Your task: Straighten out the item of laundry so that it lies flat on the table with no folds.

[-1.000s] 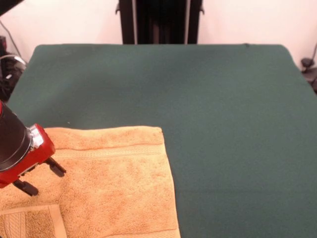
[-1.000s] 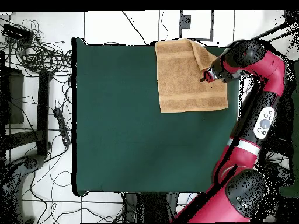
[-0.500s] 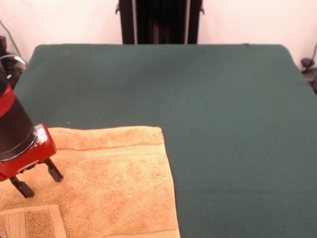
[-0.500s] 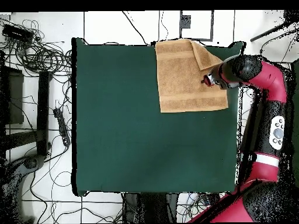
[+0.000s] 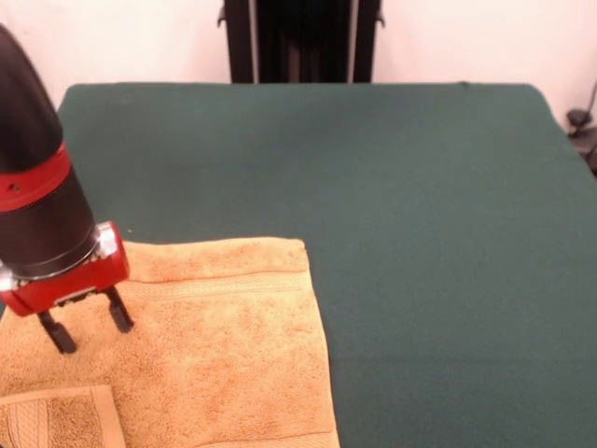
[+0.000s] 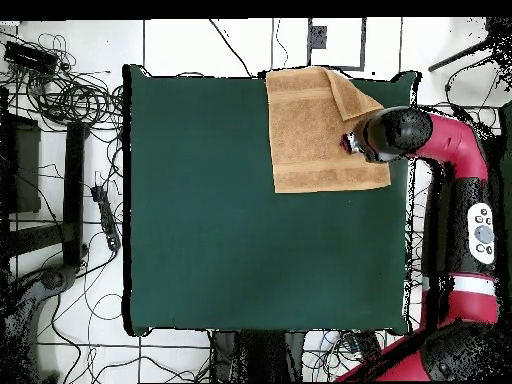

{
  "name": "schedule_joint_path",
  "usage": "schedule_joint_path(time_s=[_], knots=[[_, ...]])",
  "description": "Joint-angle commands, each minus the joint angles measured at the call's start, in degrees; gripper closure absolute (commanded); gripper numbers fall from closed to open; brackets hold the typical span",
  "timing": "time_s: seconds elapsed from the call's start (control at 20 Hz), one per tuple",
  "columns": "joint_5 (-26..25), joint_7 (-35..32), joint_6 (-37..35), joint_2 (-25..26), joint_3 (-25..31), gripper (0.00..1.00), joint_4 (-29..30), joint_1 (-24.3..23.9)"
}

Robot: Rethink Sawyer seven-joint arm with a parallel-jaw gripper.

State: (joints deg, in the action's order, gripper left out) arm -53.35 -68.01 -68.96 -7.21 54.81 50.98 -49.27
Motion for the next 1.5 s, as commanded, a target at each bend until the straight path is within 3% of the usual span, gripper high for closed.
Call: schedule_joint_path(time_s=[0.05, 0.35, 0.85, 1.05, 1.25, 1.4, 1.5], knots=[[4.18, -20.32, 3.45, -6.14, -10.7, 0.0, 16.95, 3.56], [7.72, -23.01, 8.33, -9.77, -13.77, 0.0, 24.89, 2.4], [10.71, -19.74, 10.83, -10.71, -18.25, 0.0, 25.4, 4.12], [13.65, -15.14, 5.7, -9.35, -18.0, 0.0, 17.18, 6.43], [14.67, -8.38, -6.42, -4.12, -16.57, 0.0, -1.91, 12.02], [12.02, -3.87, -13.27, 1.15, -14.51, 0.0, -15.91, 16.12], [9.74, -1.89, -16.2, 3.76, -12.69, 0.0, -22.21, 17.99]])
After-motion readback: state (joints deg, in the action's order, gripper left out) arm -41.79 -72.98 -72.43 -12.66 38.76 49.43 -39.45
